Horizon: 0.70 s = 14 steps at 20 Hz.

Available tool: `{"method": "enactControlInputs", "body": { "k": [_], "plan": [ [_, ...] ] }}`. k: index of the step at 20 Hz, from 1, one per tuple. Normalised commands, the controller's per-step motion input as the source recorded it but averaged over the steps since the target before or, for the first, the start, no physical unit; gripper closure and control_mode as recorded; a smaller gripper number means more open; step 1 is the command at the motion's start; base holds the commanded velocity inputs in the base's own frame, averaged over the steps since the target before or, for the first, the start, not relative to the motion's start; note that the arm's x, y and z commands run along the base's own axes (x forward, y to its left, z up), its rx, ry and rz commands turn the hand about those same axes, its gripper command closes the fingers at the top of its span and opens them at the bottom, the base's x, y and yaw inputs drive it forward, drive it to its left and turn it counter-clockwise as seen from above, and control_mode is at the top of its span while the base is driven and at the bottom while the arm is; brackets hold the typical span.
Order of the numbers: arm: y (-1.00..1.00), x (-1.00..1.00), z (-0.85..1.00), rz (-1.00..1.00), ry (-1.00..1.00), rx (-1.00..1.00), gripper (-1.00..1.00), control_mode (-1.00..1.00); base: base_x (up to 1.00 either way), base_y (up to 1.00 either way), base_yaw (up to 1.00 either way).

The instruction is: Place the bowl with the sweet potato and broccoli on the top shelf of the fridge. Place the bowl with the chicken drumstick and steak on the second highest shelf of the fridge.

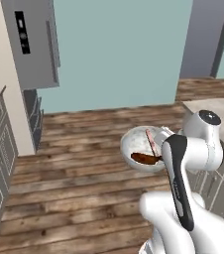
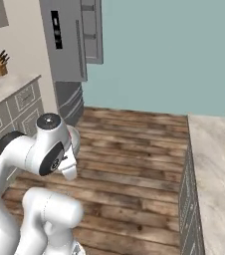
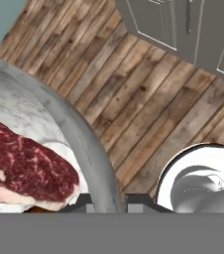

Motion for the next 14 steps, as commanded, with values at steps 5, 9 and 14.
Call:
{"method": "enactControlInputs", "body": {
  "k": [5, 9, 14],
  "plan": [
    [0.00, 0.00, 0.00, 0.00, 0.00, 0.00, 1.00, 1.00, 1.00, -0.25, -0.08],
    [0.00, 0.00, 0.00, 0.00, 0.00, 0.00, 1.00, 1.00, 1.00, -0.27, -0.05],
    [0.00, 0.00, 0.00, 0.00, 0.00, 0.00, 1.00, 1.00, 1.00, -0.26, -0.06]
  ]
}}
